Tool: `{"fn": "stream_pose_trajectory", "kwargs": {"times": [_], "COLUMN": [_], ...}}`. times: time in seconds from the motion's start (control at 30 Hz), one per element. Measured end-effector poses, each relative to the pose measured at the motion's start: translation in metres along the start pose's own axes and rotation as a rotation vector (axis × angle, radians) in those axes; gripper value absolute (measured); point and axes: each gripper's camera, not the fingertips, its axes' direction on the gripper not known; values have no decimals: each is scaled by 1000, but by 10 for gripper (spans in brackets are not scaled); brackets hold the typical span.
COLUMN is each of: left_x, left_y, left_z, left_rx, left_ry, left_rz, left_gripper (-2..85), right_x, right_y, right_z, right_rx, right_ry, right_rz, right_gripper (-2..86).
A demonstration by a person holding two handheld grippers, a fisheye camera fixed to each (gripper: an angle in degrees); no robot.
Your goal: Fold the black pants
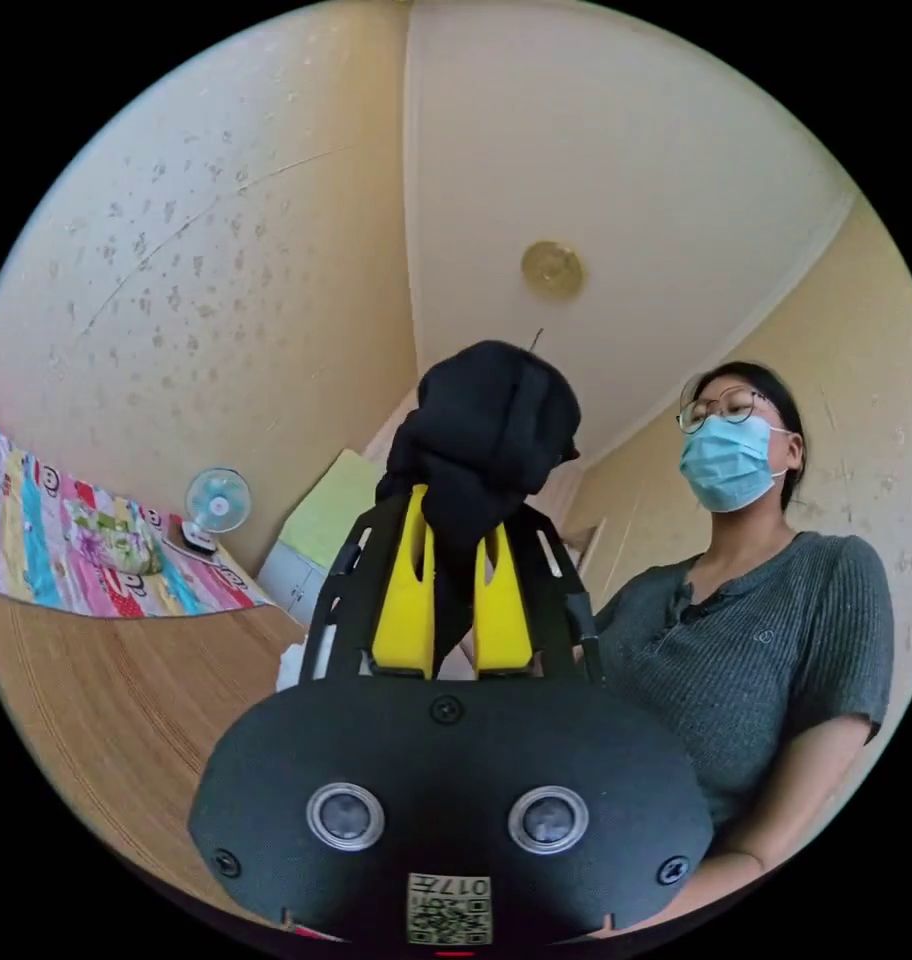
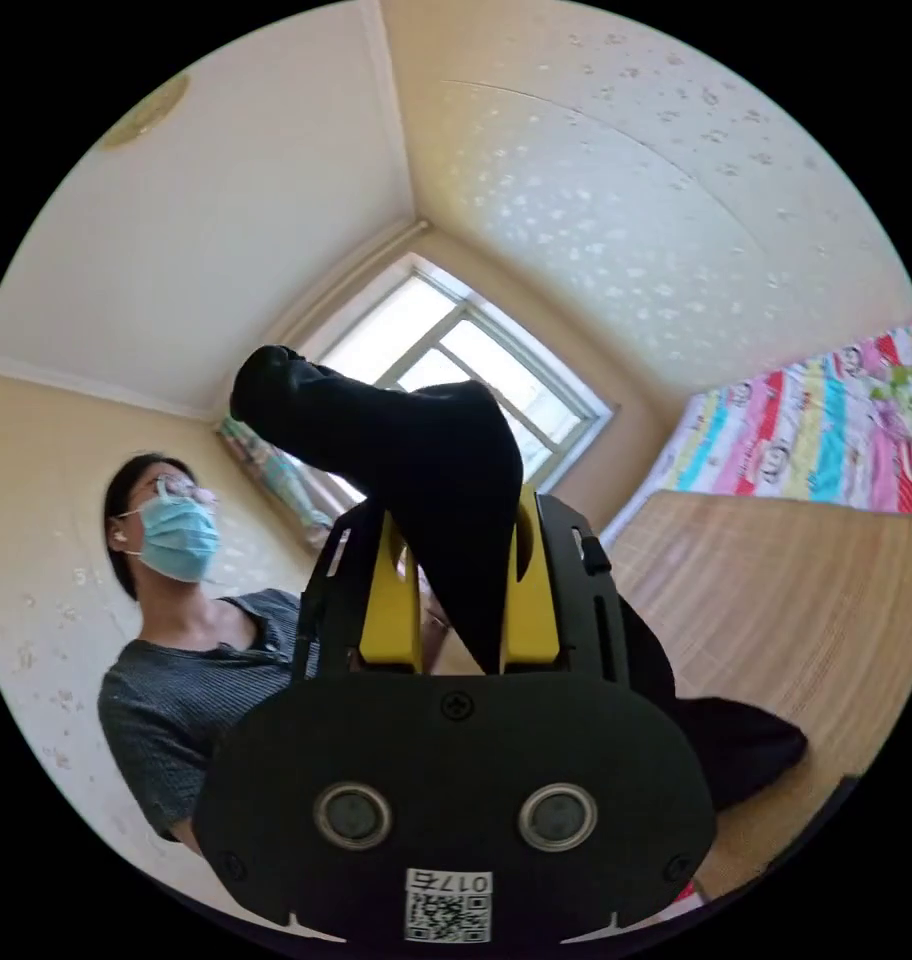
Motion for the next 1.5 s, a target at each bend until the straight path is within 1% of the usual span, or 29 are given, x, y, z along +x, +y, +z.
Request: {"fn": "stream_pose_trajectory", "kwargs": {"times": [0.03,0.07,0.1,0.17,0.3,0.4,0.43,0.53,0.6,0.63,0.67,0.77,0.8,0.87,0.93,1.0,1.03,1.07,1.1,1.13,1.17,1.2,1.23,1.3,1.33,1.37,1.4,1.43,1.5], "left_x": [10,29,44,60,95,114,118,134,147,149,154,164,168,174,177,180,181,185,190,194,200,207,210,216,216,216,217,218,221], "left_y": [-6,-16,-22,-28,-34,-40,-42,-49,-52,-53,-54,-58,-59,-62,-66,-72,-75,-80,-88,-92,-99,-107,-110,-118,-120,-122,-123,-125,-135], "left_z": [-1,3,13,28,62,75,77,85,87,88,87,81,78,74,71,71,70,68,64,62,59,57,57,64,68,75,83,87,99], "left_rx": [-31,-103,-156,-193,-232,-252,-259,-302,-316,-317,-312,-293,-284,-276,-275,-290,-294,-295,-301,-307,-325,-343,-353,-406,-420,-436,-438,-437,-437], "left_ry": [-67,-198,-272,-294,-285,-219,-202,-115,-71,-64,-55,-46,-51,-56,-50,-64,-77,-112,-167,-199,-268,-339,-372,-450,-455,-442,-381,-342,-227], "left_rz": [33,98,142,177,260,298,306,337,357,360,359,340,335,327,312,287,281,268,261,260,258,260,262,253,242,231,226,219,174], "left_gripper": [49,48,46,45,44,45,45,47,48,48,49,49,49,50,50,52,52,52,53,53,55,55,55,57,57,58,59,59,62], "right_x": [6,19,31,48,70,58,56,47,45,44,40,28,26,26,20,2,-3,-17,-36,-49,-79,-115,-134,-222,-242,-280,-313,-329,-382], "right_y": [9,27,45,72,114,124,124,116,109,108,108,119,124,133,142,145,144,139,131,126,116,107,104,113,117,122,123,122,110], "right_z": [-5,-12,-16,-19,-27,-39,-41,-51,-48,-46,-45,-44,-42,-37,-37,-35,-34,-38,-48,-55,-77,-104,-120,-178,-188,-203,-212,-216,-223], "right_rx": [-3,-11,-12,10,88,121,110,56,-63,-92,-124,-187,-229,-281,-243,-226,-243,-284,-325,-328,-294,-211,-147,217,292,410,491,533,680], "right_ry": [28,50,53,49,-29,3,-12,-179,-320,-327,-288,-35,23,4,-68,-219,-219,-139,-10,71,230,381,453,703,750,825,880,900,938], "right_rz": [13,38,69,125,209,173,161,68,25,21,31,112,126,153,142,70,68,58,41,24,-24,-72,-95,-207,-238,-297,-349,-376,-468], "right_gripper": [137,135,133,130,137,138,138,115,91,89,113,197,211,210,190,101,78,51,44,42,39,38,37,36,35,35,35,36,36]}}
